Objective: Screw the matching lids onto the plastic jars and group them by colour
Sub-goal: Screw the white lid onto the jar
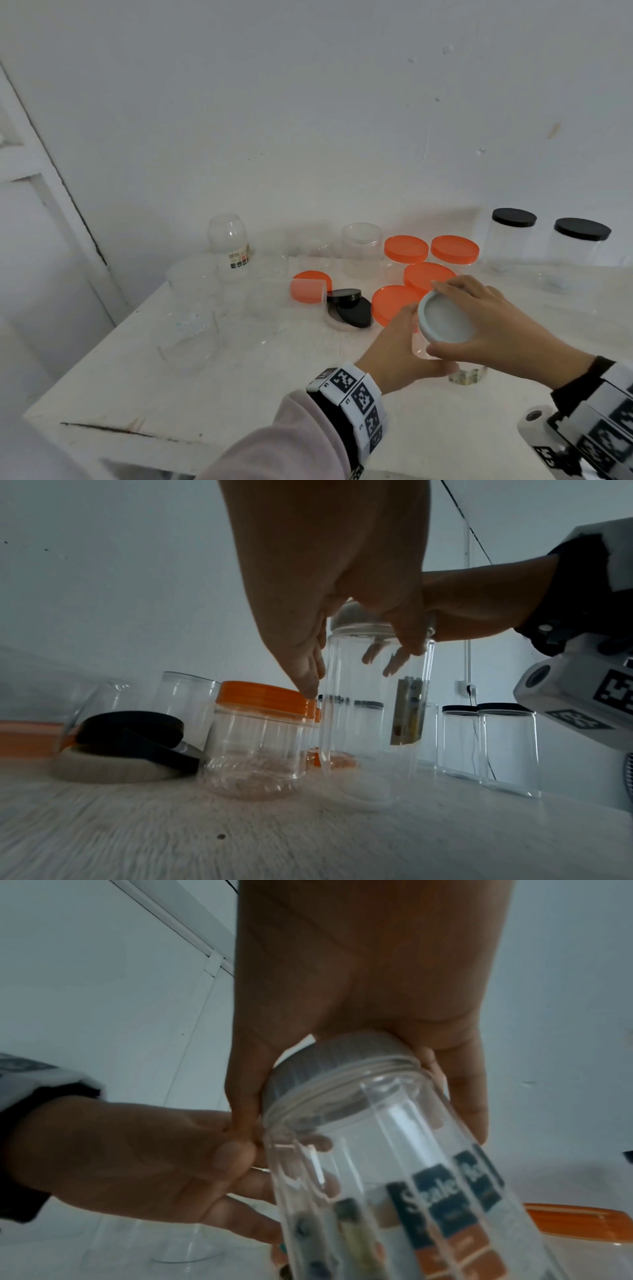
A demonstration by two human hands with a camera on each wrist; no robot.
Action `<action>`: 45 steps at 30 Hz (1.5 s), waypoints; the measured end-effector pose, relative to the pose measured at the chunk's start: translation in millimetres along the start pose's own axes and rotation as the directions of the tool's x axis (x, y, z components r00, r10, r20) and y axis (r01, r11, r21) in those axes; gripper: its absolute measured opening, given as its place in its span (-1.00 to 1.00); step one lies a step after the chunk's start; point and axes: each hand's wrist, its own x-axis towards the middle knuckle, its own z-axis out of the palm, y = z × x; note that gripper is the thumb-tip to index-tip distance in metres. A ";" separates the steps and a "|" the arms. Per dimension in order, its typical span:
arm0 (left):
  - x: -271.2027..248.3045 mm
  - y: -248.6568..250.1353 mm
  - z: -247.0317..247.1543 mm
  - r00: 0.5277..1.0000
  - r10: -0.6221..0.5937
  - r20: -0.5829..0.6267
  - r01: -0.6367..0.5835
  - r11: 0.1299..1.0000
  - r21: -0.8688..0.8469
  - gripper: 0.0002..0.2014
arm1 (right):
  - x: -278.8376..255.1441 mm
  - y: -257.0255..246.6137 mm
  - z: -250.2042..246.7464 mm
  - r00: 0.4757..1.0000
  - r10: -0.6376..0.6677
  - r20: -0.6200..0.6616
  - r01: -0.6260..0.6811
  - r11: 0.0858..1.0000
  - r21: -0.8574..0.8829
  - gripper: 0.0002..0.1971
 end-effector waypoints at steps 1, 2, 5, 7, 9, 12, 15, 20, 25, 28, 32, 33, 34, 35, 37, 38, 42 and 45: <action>-2.6 0.9 -1.4 1.000 0.012 -0.011 -0.012 1.000 -0.021 -0.11 | -0.3 -5.2 2.3 1.000 -0.011 -0.006 0.011 1.000 0.006 0.00; -5.6 1.4 -3.9 0.999 0.025 -0.024 -0.026 0.999 -0.043 -0.08 | -0.1 -10.6 4.5 1.000 -0.020 -0.011 0.020 1.000 0.018 -0.01; -18.9 -0.2 -17.6 0.996 0.065 -0.068 -0.071 0.994 -0.089 -0.05 | 4.6 -27.7 9.7 0.998 -0.060 -0.008 0.060 0.995 0.075 -0.06; -31.1 -3.4 -32.4 0.991 0.082 -0.105 -0.092 0.991 -0.093 -0.08 | 11.0 -40.7 12.7 0.994 -0.108 0.011 0.106 0.987 0.122 -0.08; -44.6 -8.0 -50.2 0.984 0.085 -0.154 -0.095 0.993 -0.064 -0.10 | 19.4 -56.3 16.2 0.985 -0.165 0.045 0.155 0.973 0.174 -0.08; -65.5 -18.6 -79.8 0.970 0.076 -0.232 -0.087 0.996 -0.037 -0.09 | 38.6 -83.7 22.7 0.964 -0.244 0.107 0.210 0.943 0.259 -0.16; -84.7 -34.2 -108.5 0.943 0.058 -0.327 -0.068 0.998 -0.019 -0.12 | 66.4 -109.6 33.3 0.948 -0.300 0.102 0.243 0.895 0.374 -0.39; -109.6 -60.4 -147.3 0.890 -0.029 -0.454 0.005 0.999 -0.054 -0.15 | 124.9 -129.6 62.1 0.964 -0.252 0.080 0.205 0.905 0.372 -0.47; -123.9 -75.2 -169.3 0.836 -0.082 -0.543 0.041 0.995 -0.087 -0.14 | 172.6 -133.3 90.4 0.963 -0.200 0.180 0.170 0.971 0.170 -0.32; -128.3 -78.1 -176.5 0.823 -0.102 -0.560 0.056 0.994 -0.098 -0.10 | 192.1 -136.0 107.1 0.954 -0.193 0.229 0.189 0.981 0.041 -0.13; -130.2 -81.3 -181.9 0.818 -0.119 -0.562 0.055 0.990 -0.129 -0.06 | 207.1 -138.3 130.4 0.947 -0.149 0.286 0.202 0.965 -0.166 0.09; -130.2 -82.2 -183.0 0.819 -0.122 -0.561 0.054 0.989 -0.137 -0.06 | 209.3 -139.3 135.3 0.949 -0.122 0.291 0.189 0.958 -0.214 0.12; -130.4 -83.5 -183.9 0.819 -0.125 -0.560 0.053 0.988 -0.144 -0.06 | 210.6 -140.4 139.3 0.951 -0.093 0.295 0.172 0.952 -0.254 0.14; -130.1 -84.5 -184.9 0.819 -0.129 -0.559 0.053 0.987 -0.149 -0.06 | 211.5 -141.4 142.6 0.952 -0.069 0.297 0.158 0.944 -0.289 0.15; -128.4 -85.6 -186.8 0.821 -0.135 -0.554 0.060 0.987 -0.151 -0.04 | 212.1 -141.5 146.4 0.957 -0.043 0.289 0.144 0.930 -0.337 0.13; -126.9 -86.3 -187.4 0.821 -0.141 -0.554 0.065 0.986 -0.154 -0.04 | 211.7 -140.7 147.2 0.959 -0.041 0.281 0.143 0.925 -0.353 0.11; -120.7 -87.7 -188.7 0.819 -0.147 -0.555 0.073 0.986 -0.153 -0.07 | 208.6 -138.0 146.5 0.961 -0.051 0.270 0.157 0.909 -0.386 0.01; -116.0 -86.9 -188.7 0.821 -0.124 -0.557 0.064 0.990 -0.127 -0.07 | 206.9 -137.1 142.1 0.968 -0.042 0.249 0.120 0.944 -0.308 -0.11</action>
